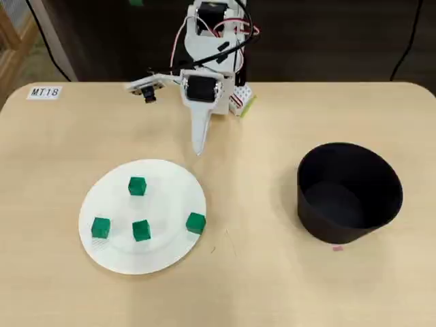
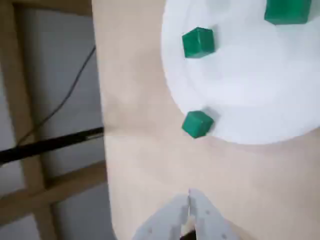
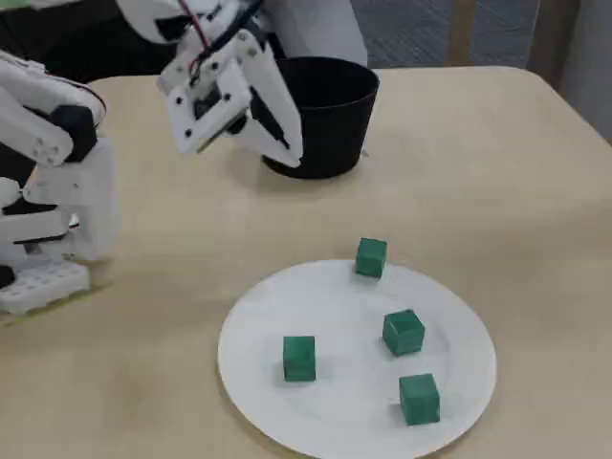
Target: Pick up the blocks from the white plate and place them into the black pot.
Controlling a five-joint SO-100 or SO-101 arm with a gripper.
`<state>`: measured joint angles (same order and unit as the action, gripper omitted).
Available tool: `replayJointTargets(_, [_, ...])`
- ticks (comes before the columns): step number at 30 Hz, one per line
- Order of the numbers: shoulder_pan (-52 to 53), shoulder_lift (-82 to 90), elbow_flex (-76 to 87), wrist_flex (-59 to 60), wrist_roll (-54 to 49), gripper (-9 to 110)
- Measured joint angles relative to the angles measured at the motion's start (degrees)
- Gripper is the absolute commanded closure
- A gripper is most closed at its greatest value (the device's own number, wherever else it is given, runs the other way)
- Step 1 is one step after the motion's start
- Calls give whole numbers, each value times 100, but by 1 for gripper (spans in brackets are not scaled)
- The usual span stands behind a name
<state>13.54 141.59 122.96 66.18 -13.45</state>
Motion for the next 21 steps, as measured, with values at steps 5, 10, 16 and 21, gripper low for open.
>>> replayJointTargets(5, [949, -1468, -2312, 853, -448, 104])
replayJointTargets(10, [1327, -3190, -3621, 1811, -1020, 104])
replayJointTargets(16, [1591, -4737, -4983, 2725, -1617, 104])
replayJointTargets(21, [1960, -5432, -5282, 2830, -1898, 104])
